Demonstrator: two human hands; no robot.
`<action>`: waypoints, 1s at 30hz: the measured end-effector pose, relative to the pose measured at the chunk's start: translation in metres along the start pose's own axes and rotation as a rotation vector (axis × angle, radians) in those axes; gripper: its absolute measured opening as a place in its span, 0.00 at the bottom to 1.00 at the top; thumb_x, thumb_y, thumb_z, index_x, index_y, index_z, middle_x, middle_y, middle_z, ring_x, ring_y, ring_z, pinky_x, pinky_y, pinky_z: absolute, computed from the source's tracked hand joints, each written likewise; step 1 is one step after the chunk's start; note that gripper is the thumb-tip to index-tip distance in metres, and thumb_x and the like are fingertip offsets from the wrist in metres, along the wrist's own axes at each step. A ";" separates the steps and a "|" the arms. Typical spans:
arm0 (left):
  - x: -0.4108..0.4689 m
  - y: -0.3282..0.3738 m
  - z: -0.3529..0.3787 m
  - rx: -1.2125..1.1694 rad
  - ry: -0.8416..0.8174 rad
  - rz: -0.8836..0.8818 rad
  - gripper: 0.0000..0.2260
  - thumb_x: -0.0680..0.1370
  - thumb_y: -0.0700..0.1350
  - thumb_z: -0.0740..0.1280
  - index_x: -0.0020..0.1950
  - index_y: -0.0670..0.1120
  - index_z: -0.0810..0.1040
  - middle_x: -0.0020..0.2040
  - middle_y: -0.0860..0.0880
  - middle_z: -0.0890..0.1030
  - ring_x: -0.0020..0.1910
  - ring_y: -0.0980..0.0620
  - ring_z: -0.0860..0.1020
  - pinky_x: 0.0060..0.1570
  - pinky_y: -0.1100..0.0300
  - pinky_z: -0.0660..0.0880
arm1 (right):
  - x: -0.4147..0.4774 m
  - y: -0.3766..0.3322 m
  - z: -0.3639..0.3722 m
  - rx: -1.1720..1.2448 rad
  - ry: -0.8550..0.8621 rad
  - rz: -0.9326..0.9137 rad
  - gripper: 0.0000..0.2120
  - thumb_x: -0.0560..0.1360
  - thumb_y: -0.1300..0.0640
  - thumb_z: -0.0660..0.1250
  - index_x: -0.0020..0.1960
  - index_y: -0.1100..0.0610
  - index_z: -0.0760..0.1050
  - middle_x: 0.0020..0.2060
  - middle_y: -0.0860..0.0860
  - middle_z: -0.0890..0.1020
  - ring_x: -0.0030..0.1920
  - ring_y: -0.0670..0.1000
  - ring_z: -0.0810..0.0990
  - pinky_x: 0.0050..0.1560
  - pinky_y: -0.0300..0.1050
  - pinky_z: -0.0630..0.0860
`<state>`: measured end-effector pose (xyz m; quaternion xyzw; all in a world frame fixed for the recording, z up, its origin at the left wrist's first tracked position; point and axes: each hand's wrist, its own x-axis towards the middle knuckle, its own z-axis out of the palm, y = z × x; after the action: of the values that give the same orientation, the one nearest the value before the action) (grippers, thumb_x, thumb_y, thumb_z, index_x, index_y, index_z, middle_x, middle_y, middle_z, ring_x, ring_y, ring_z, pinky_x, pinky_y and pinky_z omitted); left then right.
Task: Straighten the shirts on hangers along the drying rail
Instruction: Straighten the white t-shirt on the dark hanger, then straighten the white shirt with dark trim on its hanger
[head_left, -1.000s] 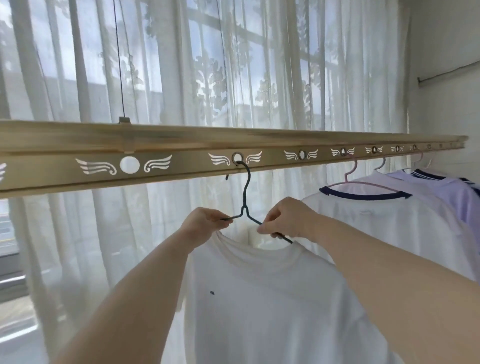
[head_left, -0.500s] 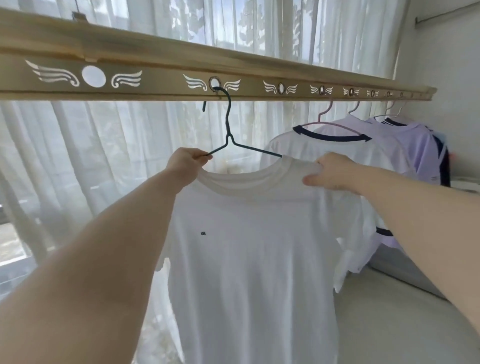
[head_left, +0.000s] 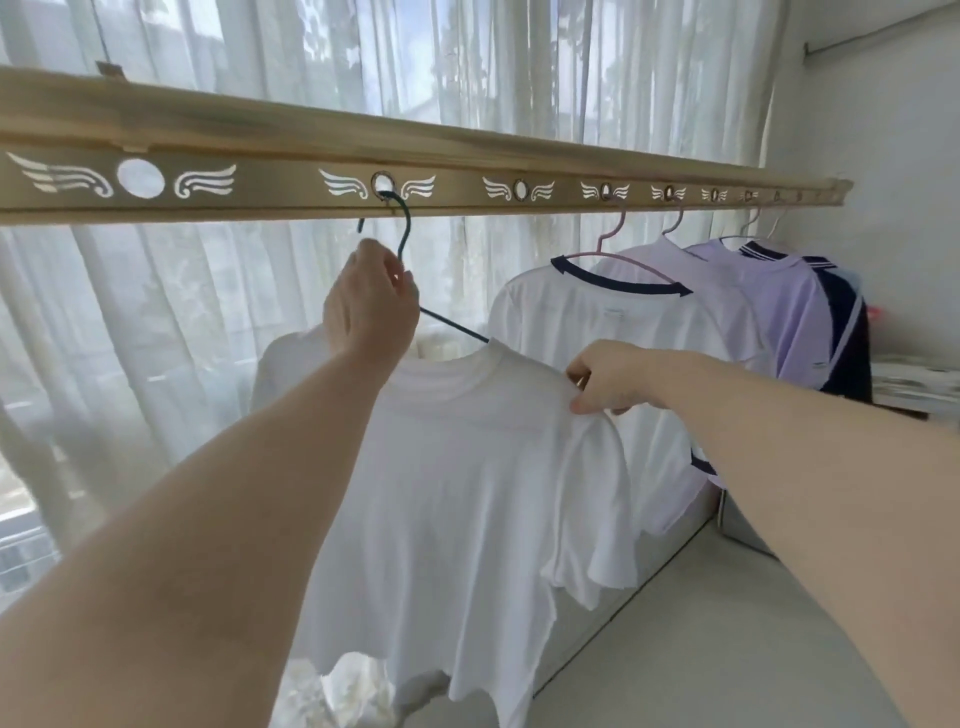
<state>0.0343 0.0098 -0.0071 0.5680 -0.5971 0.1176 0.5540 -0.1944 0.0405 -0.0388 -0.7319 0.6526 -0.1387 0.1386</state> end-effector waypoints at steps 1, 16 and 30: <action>-0.006 0.014 0.003 -0.018 -0.030 0.070 0.05 0.77 0.46 0.63 0.51 0.46 0.73 0.47 0.50 0.79 0.45 0.48 0.76 0.43 0.55 0.70 | -0.004 0.006 -0.003 0.008 -0.023 -0.010 0.13 0.73 0.60 0.66 0.57 0.56 0.80 0.50 0.53 0.79 0.46 0.52 0.77 0.52 0.46 0.79; -0.050 0.180 0.110 0.347 -0.766 0.242 0.09 0.76 0.43 0.62 0.50 0.43 0.80 0.47 0.48 0.80 0.45 0.49 0.78 0.40 0.59 0.74 | -0.026 0.129 -0.055 0.074 -0.003 0.127 0.12 0.75 0.63 0.65 0.56 0.53 0.80 0.52 0.53 0.83 0.51 0.49 0.82 0.54 0.45 0.78; -0.020 0.232 0.188 0.131 -0.784 -0.089 0.15 0.80 0.39 0.59 0.64 0.36 0.74 0.63 0.39 0.78 0.56 0.42 0.78 0.54 0.52 0.75 | 0.015 0.193 -0.118 0.057 0.327 0.158 0.17 0.77 0.59 0.61 0.64 0.58 0.75 0.60 0.54 0.79 0.59 0.56 0.78 0.56 0.44 0.77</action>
<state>-0.2579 -0.0484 0.0234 0.6293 -0.7293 -0.0947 0.2513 -0.4145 0.0022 -0.0039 -0.6420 0.7175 -0.2629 0.0619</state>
